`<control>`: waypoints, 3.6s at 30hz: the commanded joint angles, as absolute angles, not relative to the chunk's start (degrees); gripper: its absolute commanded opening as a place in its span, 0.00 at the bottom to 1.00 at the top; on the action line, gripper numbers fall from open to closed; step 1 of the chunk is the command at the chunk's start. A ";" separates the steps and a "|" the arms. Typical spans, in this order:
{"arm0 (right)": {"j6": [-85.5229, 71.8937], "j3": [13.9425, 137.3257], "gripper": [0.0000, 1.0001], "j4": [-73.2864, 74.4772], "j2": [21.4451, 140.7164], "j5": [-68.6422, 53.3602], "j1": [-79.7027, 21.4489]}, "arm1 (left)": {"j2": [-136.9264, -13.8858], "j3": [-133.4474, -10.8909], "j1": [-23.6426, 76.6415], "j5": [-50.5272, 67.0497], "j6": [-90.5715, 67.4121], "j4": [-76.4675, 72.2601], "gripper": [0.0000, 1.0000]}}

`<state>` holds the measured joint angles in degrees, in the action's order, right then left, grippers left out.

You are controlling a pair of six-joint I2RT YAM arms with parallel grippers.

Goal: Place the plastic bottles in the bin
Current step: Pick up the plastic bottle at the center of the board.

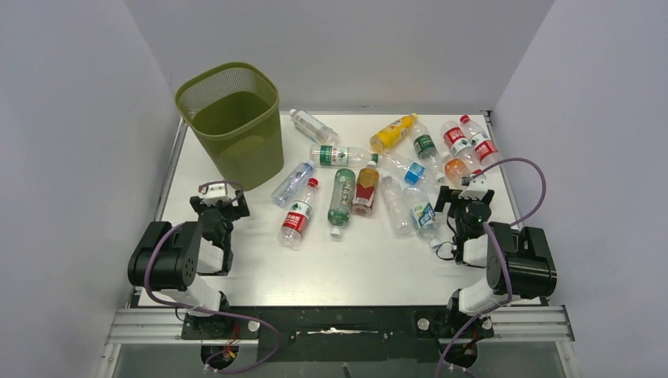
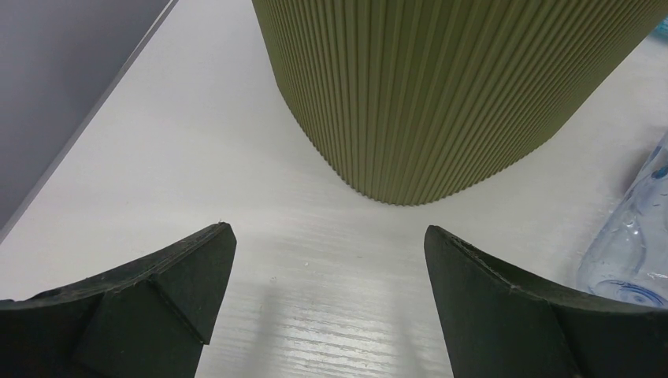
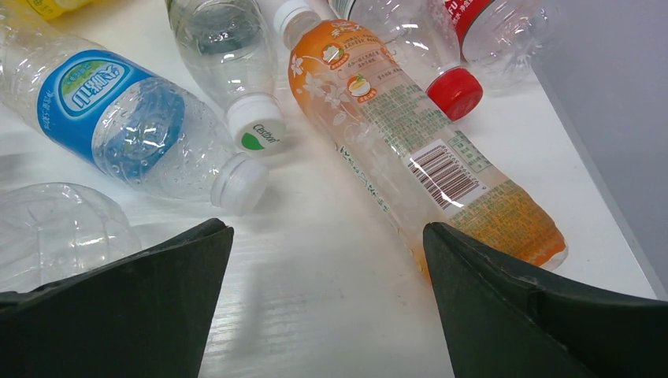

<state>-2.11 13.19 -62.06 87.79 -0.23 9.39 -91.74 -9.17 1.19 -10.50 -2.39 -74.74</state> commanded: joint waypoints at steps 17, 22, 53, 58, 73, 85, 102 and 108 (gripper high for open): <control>-3.87 31.11 0.98 -22.48 60.53 -5.90 8.56 | -65.65 -28.81 14.85 -9.85 -0.06 -38.21 0.93; -7.70 42.62 0.98 -8.37 58.47 -7.28 8.55 | -64.19 -35.53 15.98 -3.12 -6.94 -35.13 0.93; -36.98 58.66 0.98 9.85 65.89 -26.57 11.81 | -66.89 -53.71 18.30 12.19 -30.02 -7.21 0.93; -36.91 59.33 0.98 9.08 68.97 -25.52 5.59 | -65.65 -51.22 20.16 11.81 -33.54 -6.76 0.93; -34.44 60.57 0.98 12.97 71.41 -24.48 -2.10 | -61.89 -46.84 20.13 13.44 -36.38 0.74 0.93; -35.77 52.83 0.98 17.18 60.40 -25.55 -2.60 | -69.53 -48.53 21.97 19.16 -31.84 3.03 0.93; -39.67 44.17 0.98 17.76 52.13 -24.09 -8.01 | -68.59 -49.14 31.75 -5.97 -32.54 19.66 0.93; -39.78 45.14 0.98 17.19 53.61 -23.78 -9.32 | -68.39 -48.32 32.46 -8.82 -32.27 21.49 0.93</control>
<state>-39.38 44.03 18.85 53.04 -24.23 -8.49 -69.95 -46.92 32.18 -5.02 -32.71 20.47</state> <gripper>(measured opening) 0.978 0.928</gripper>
